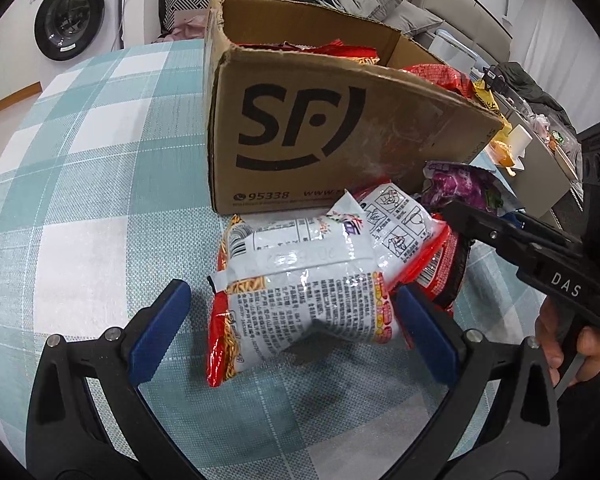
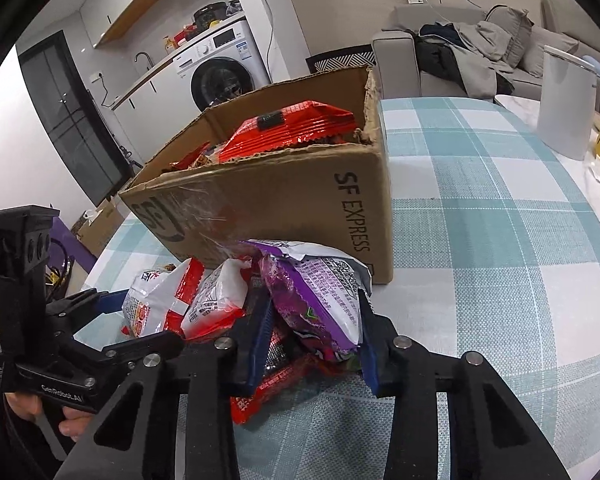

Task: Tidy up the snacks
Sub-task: 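Grasp the white noodle-snack bag with the left tool while the right tool grasps the purple candy bag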

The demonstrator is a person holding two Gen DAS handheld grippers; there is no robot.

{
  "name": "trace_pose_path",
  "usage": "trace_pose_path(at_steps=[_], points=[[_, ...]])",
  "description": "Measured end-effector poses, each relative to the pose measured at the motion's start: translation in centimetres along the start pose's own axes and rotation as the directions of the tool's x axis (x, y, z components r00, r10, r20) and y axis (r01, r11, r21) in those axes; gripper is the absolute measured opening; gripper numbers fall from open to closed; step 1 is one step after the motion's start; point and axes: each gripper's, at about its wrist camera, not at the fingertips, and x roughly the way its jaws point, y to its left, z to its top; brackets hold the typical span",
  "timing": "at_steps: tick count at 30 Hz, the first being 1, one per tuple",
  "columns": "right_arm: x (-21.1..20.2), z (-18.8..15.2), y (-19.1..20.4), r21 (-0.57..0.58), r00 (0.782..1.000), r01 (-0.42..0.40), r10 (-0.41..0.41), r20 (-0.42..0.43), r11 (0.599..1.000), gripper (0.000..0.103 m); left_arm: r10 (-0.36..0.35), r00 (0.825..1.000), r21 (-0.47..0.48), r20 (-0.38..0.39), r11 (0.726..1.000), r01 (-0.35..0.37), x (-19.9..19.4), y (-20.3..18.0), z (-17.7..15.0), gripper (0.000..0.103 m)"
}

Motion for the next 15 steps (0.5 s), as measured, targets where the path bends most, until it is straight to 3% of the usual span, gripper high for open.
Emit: trace_pose_path(at_steps=[6,15], points=[[-0.4,0.0,-0.3,0.004,1.0,-0.01,0.01,0.01,1.0,0.034,-0.006,1.0,0.004,-0.003,1.0,0.006,0.1,0.1,-0.1,0.102],[-1.5,0.2,-0.3,-0.008,0.999,-0.026,0.026,0.027,1.0,0.033,-0.052,0.999,-0.008,0.004,0.999,0.052,-0.1,0.4,-0.3,0.086]])
